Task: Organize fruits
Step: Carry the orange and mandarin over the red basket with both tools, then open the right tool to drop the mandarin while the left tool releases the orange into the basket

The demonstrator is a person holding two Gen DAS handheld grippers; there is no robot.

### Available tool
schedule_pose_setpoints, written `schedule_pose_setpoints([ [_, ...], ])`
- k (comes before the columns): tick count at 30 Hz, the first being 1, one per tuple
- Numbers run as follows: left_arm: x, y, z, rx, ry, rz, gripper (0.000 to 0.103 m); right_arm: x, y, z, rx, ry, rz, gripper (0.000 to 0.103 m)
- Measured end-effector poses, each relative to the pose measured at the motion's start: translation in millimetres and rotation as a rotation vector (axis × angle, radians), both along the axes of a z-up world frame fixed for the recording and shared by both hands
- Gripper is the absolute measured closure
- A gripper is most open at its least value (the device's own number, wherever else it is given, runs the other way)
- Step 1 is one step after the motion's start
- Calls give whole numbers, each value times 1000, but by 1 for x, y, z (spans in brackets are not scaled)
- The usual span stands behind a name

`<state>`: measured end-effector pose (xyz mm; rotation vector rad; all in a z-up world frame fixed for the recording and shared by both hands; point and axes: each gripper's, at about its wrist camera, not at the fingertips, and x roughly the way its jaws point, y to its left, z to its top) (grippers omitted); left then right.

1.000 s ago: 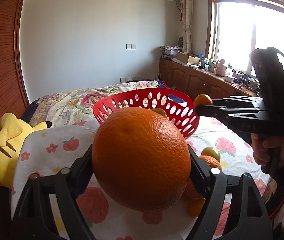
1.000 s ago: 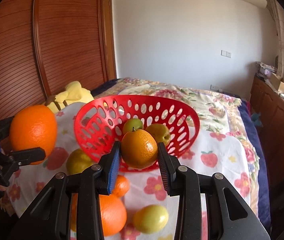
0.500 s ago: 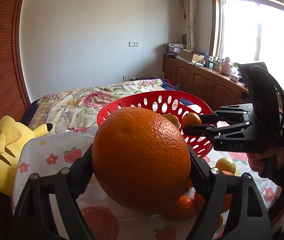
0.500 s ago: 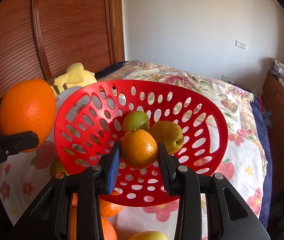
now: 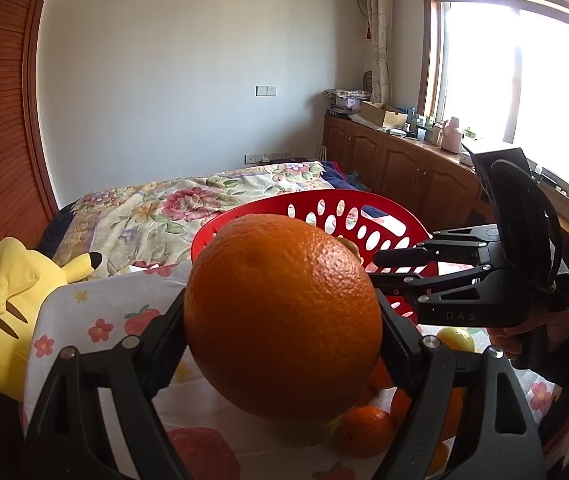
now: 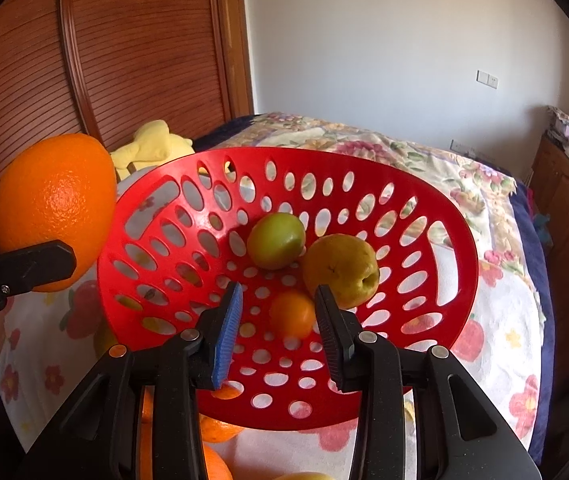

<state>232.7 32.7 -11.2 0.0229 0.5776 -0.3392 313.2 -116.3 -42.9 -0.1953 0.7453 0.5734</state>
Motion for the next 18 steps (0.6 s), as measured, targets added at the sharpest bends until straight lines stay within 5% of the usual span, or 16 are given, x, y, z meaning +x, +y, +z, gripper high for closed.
schedule_pose_setpoints([
  [18,35,-38,-7,57,36,-42,20,-16,-36,16,64,-72,-54,63],
])
